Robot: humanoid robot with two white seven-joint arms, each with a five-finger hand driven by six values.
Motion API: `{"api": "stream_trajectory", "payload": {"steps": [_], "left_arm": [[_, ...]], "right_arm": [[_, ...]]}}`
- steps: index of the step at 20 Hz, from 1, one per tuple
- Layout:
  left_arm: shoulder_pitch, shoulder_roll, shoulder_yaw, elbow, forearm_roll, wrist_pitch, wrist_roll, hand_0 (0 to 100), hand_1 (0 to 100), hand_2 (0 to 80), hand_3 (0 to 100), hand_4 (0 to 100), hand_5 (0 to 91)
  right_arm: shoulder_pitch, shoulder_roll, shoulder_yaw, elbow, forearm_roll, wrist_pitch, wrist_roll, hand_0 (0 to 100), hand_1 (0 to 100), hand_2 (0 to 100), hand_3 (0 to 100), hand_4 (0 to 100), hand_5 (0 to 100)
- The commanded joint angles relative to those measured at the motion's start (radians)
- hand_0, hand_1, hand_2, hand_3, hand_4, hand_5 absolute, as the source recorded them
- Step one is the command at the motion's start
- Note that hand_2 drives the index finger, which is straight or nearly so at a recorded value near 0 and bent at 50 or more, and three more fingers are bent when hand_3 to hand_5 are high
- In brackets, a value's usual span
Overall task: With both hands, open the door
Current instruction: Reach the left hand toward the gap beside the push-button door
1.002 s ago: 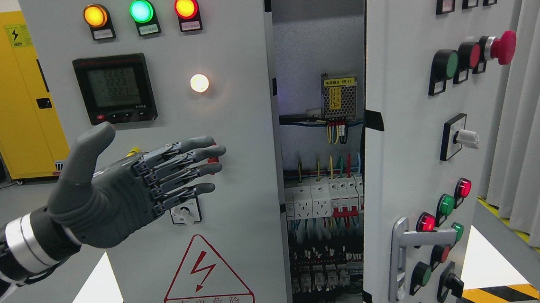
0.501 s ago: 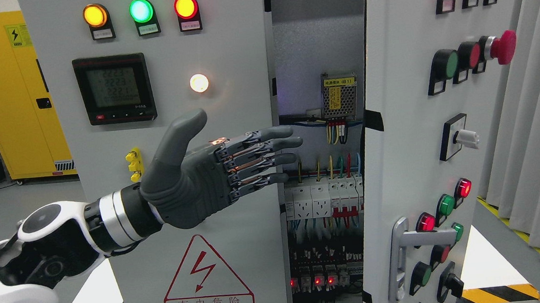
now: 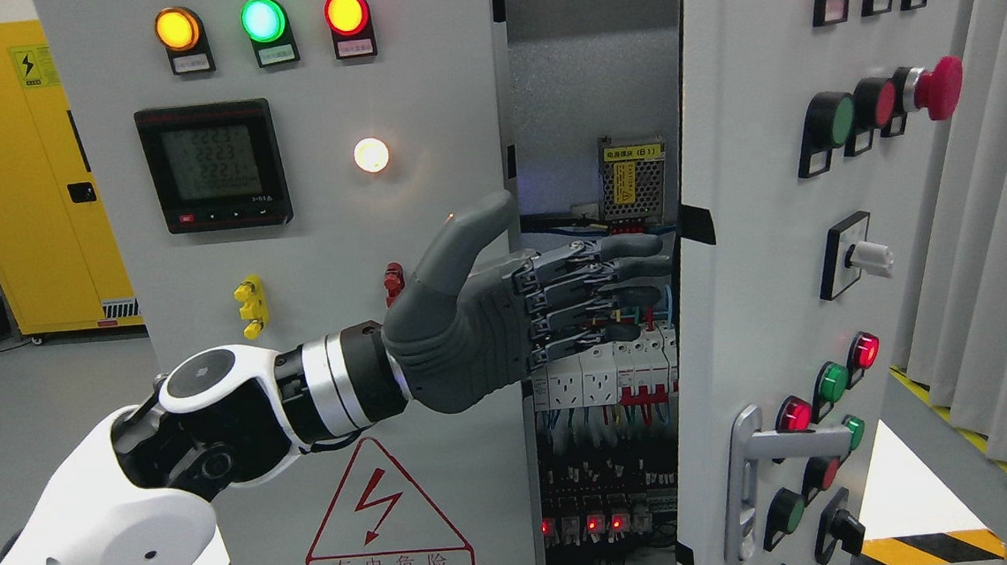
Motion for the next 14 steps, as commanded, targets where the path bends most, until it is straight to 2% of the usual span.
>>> {"api": "stream_trajectory", "payload": {"steps": [1, 14], "left_arm": [[-0.048, -0.096, -0.106, 0.11, 0.009, -0.001, -0.003, 0, 0, 0.0, 5, 0, 0.0], [-0.071, -0.162, -0.106, 0.156, 0.076, -0.001, -0.005, 0, 0, 0.0, 5, 0, 0.0]], "right_arm": [[0.0, 0.026, 0.0, 0.001, 0.0, 0.001, -0.001, 22, 10, 0, 0, 0, 0], [0.0, 0.024, 0.0, 0.001, 0.0, 0.001, -0.001, 22, 9, 0, 0, 0, 0]]}}
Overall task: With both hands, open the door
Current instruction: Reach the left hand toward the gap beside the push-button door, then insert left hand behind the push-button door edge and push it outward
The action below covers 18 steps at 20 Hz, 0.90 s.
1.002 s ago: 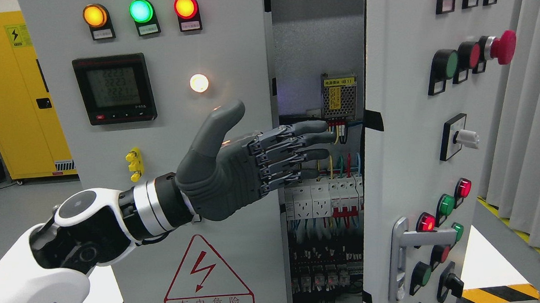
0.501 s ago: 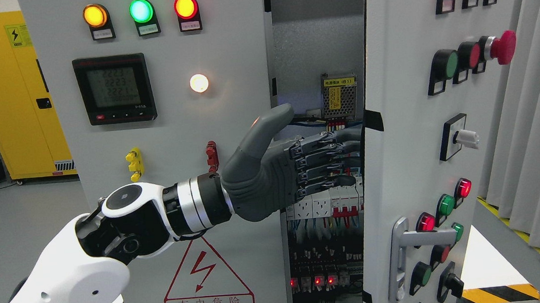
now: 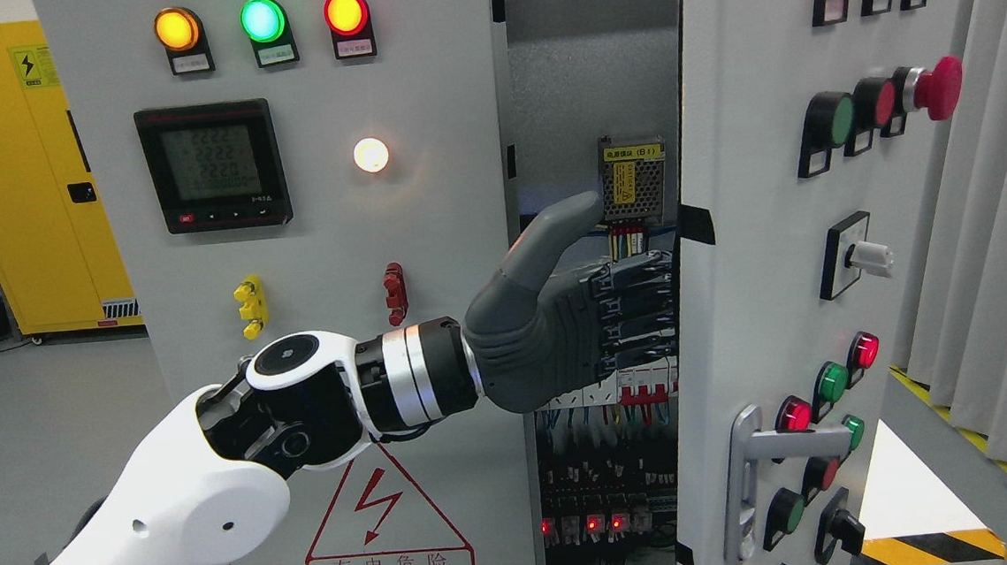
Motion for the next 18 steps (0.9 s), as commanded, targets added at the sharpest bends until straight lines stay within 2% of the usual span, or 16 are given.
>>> {"api": "stream_trajectory", "payload": {"steps": [1, 6, 18], "left_arm": [[-0.017, -0.072, -0.03, 0.065, 0.029, 0.001, 0.0, 0, 0, 0.0, 5, 0, 0.0], [-0.026, -0.094, -0.03, 0.063, 0.064, 0.001, 0.0, 0, 0, 0.0, 5, 0, 0.0], [-0.032, -0.18, -0.031, 0.062, 0.047, 0.001, 0.005, 0, 0, 0.0, 5, 0, 0.0]], "right_arm": [[0.0, 0.026, 0.0, 0.0, 0.0, 0.001, 0.0, 22, 9, 0, 0, 0, 0], [0.002, 0.025, 0.0, 0.0, 0.0, 0.001, 0.0, 22, 9, 0, 0, 0, 0], [0.014, 0.026, -0.001, -0.001, 0.0, 0.001, 0.0, 22, 9, 0, 0, 0, 0]]}}
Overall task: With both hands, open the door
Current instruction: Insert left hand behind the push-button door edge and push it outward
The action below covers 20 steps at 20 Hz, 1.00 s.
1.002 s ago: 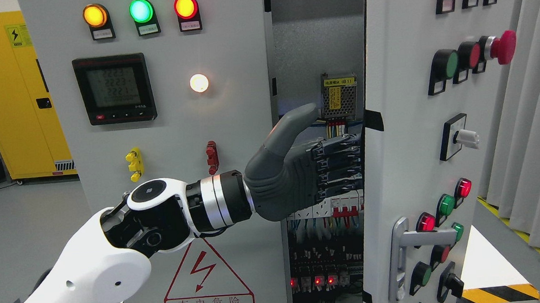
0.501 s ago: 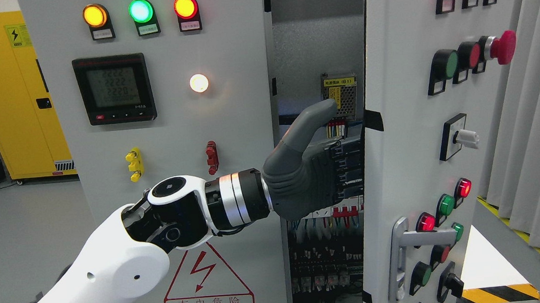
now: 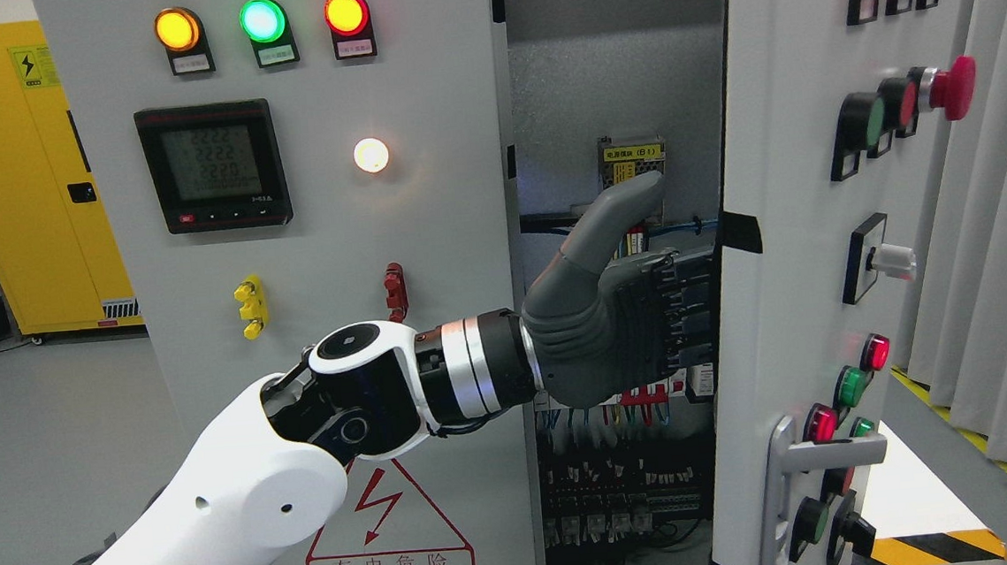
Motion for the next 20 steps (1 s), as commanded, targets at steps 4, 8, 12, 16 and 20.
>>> {"api": "stream_trajectory", "payload": {"steps": [4, 8, 12, 16, 20], "left_arm": [[-0.012, -0.116, -0.007, 0.014, -0.009, 0.001, 0.025, 0, 0, 0.0, 5, 0, 0.0], [-0.018, -0.143, -0.009, 0.017, -0.021, 0.001, 0.042, 0, 0, 0.0, 5, 0, 0.0], [-0.018, -0.197, -0.009, 0.027, -0.053, 0.004, 0.042, 0, 0, 0.0, 5, 0, 0.0], [-0.018, -0.224, -0.01, 0.031, -0.068, 0.004, 0.044, 0, 0, 0.0, 5, 0, 0.0], [-0.013, -0.247, -0.013, 0.035, -0.096, 0.004, 0.047, 0, 0, 0.0, 5, 0, 0.0]], "right_arm": [[0.008, 0.028, -0.001, -0.001, -0.001, 0.001, 0.0, 22, 9, 0, 0, 0, 0], [0.008, 0.032, -0.001, -0.001, -0.001, 0.001, 0.0, 22, 9, 0, 0, 0, 0], [0.008, 0.026, -0.001, -0.001, 0.0, 0.001, 0.0, 22, 9, 0, 0, 0, 0], [0.008, 0.026, -0.001, -0.001, 0.0, 0.001, 0.0, 22, 9, 0, 0, 0, 0], [0.008, 0.025, -0.001, -0.001, 0.0, 0.001, 0.0, 21, 9, 0, 0, 0, 0]]}}
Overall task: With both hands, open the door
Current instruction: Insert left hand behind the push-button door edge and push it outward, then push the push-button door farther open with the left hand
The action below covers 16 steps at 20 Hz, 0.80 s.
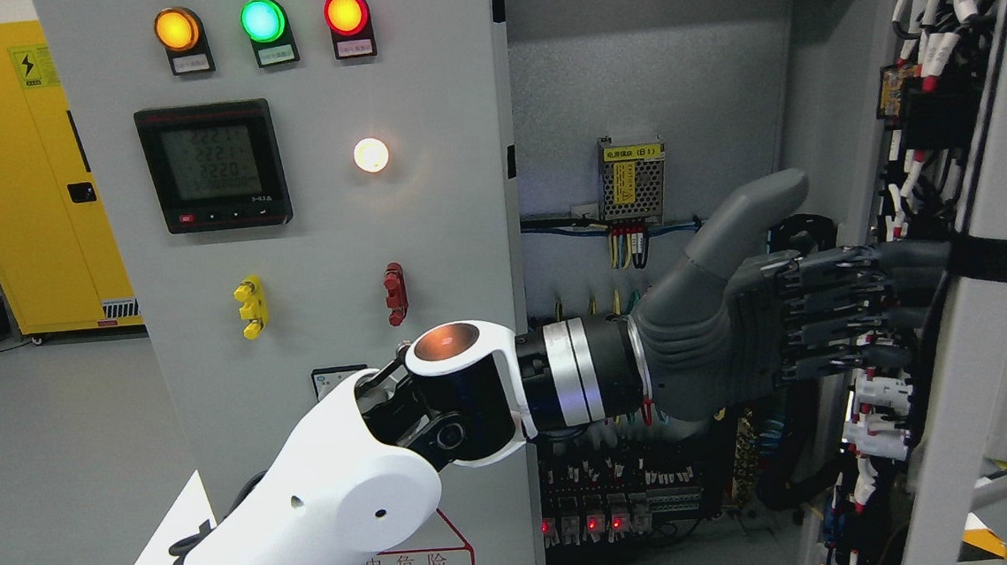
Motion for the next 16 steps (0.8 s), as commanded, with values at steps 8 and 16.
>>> {"api": "stream_trajectory", "payload": {"steps": [8, 16], "left_arm": [[-0.002, -0.152, -0.013, 0.054, -0.032, 0.0, 0.057, 0, 0, 0.0, 5, 0, 0.0], [-0.016, -0.212, -0.015, 0.071, -0.054, 0.0, 0.058, 0, 0, 0.0, 5, 0, 0.0]], "right_arm": [[0.0, 0.025, 0.0, 0.0, 0.001, 0.001, 0.0, 22, 9, 0, 0, 0, 0], [-0.001, 0.025, 0.0, 0.0, 0.001, 0.001, 0.0, 22, 9, 0, 0, 0, 0]]}}
